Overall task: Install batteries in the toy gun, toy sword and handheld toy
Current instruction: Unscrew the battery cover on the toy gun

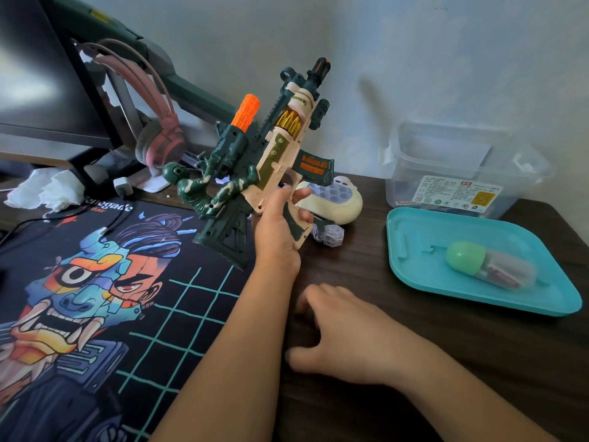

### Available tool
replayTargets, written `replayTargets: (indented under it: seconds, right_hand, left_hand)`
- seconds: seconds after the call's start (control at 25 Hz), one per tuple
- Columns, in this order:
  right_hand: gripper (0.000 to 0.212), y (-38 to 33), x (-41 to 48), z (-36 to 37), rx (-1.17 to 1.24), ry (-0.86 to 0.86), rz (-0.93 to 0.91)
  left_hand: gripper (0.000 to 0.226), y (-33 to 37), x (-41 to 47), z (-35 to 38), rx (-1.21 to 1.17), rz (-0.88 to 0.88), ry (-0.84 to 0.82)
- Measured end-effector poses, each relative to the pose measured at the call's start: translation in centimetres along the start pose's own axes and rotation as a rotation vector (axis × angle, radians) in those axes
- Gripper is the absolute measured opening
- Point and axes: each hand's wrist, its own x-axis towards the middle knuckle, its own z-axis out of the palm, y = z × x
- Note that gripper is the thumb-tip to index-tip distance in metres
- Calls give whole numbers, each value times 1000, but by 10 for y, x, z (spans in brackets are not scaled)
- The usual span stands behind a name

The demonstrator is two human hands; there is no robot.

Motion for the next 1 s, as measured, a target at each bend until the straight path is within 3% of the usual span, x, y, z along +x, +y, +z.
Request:
replayTargets:
  seconds: [0.2,0.32,0.4,0.52,0.6,0.76,1.0]
  right_hand:
    - [25,-1,-1,1,-52,48,14]
    - [16,22,8,-15,150,302,207]
    - [14,34,14,-22,282,526,229]
    - [13,33,16,-22,492,840,73]
    - [12,30,16,-15,618,954,-73]
    - [20,29,21,0,581,1007,-199]
    - [20,35,26,4,491,1016,-198]
  left_hand:
    - [21,4,0,-3,-11,-1,-29]
    - [18,4,-2,0,-43,-26,-45]
    - [18,3,-2,1,-55,-29,-51]
    - [24,0,-1,1,-53,-33,-45]
    - [25,-1,0,0,-53,-39,-45]
    - [20,-2,0,1,-46,-41,-50]
    - [17,-2,-1,1,-54,-37,-47]
